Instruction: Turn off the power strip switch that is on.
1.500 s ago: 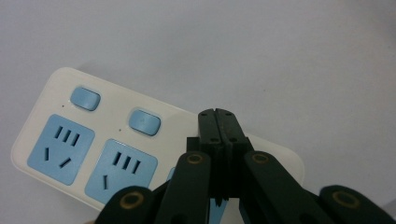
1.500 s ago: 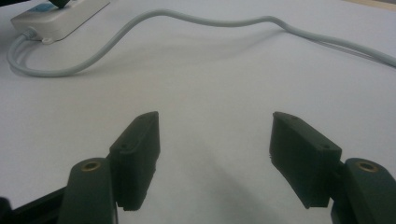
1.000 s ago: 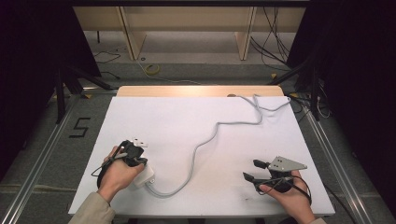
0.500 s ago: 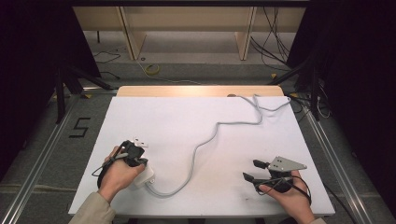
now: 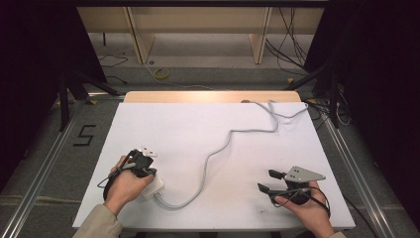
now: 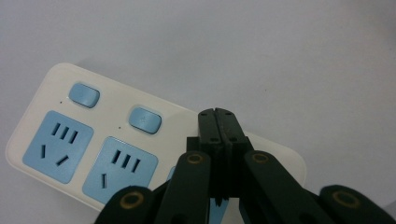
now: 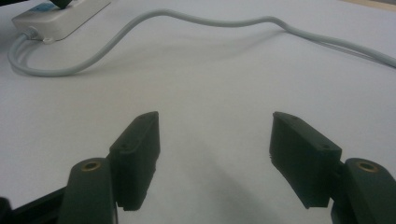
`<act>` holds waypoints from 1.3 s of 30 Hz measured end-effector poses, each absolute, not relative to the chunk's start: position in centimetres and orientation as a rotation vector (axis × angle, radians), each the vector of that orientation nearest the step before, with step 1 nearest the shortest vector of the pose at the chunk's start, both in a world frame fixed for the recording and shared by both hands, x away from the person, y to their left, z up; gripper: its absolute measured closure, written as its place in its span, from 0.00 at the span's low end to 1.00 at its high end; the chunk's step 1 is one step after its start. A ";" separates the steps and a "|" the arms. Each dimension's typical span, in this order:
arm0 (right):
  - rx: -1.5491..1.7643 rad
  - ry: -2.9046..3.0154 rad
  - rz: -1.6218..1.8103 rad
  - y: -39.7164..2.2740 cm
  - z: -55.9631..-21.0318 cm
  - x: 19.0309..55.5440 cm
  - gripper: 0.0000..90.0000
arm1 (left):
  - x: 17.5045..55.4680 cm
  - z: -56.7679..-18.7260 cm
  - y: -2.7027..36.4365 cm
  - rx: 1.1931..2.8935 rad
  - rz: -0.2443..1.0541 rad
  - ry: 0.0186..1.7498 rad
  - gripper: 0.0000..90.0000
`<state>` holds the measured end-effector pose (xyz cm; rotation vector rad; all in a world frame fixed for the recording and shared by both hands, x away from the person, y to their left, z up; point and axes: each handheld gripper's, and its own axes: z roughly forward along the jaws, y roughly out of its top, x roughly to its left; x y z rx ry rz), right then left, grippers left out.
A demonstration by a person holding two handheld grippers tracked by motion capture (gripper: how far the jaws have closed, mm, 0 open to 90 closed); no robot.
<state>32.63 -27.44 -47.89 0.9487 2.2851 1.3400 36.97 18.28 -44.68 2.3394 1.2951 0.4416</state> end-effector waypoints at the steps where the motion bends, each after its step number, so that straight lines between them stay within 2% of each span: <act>1: 0.948 2.286 1.340 -27.4 -47.9 32.6 0.38 | 36.9 -44.7 18.3 2.338 0.441 1.296 1.00; 28: 0.944 2.285 1.342 -27.4 -47.9 32.7 0.38 | 36.6 -44.5 18.9 2.300 0.474 1.260 1.00; 39: 0.942 2.285 1.342 -27.4 -47.9 32.6 0.38 | 36.2 -43.4 19.6 2.123 0.571 1.174 1.00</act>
